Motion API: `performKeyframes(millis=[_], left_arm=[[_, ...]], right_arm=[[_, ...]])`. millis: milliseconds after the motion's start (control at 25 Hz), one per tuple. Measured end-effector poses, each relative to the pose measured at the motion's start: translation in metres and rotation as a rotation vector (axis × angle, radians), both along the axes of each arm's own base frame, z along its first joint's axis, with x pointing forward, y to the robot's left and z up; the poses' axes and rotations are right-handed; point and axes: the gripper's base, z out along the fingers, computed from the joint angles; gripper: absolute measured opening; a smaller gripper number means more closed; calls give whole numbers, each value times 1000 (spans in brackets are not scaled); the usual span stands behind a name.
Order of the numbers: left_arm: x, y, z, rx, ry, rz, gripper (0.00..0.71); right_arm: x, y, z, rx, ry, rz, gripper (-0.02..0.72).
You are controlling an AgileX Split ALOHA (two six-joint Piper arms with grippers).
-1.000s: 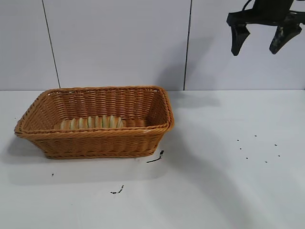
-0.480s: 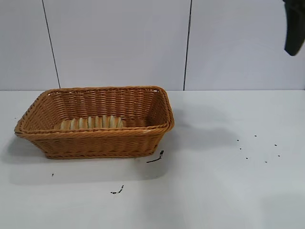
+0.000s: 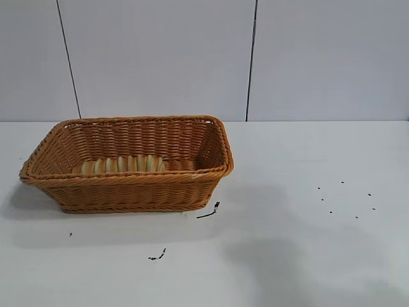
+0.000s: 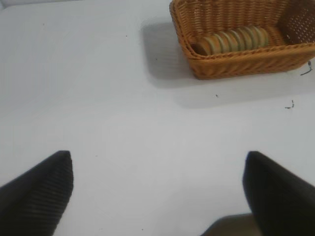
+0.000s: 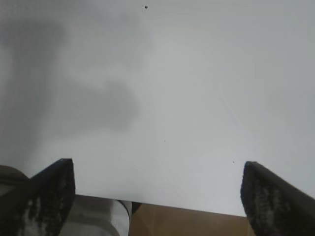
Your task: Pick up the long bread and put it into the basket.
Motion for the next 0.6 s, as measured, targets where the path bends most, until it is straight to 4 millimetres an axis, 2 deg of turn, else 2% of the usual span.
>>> performKeyframes(millis=[280,600], left_arm=[[0,0,0,0,0,0,696],[0,0,0,0,0,0,696]], right_arm=[[-41,-2,6,26,-291,0,631],[-45,-2,6,31,-315,0,631]])
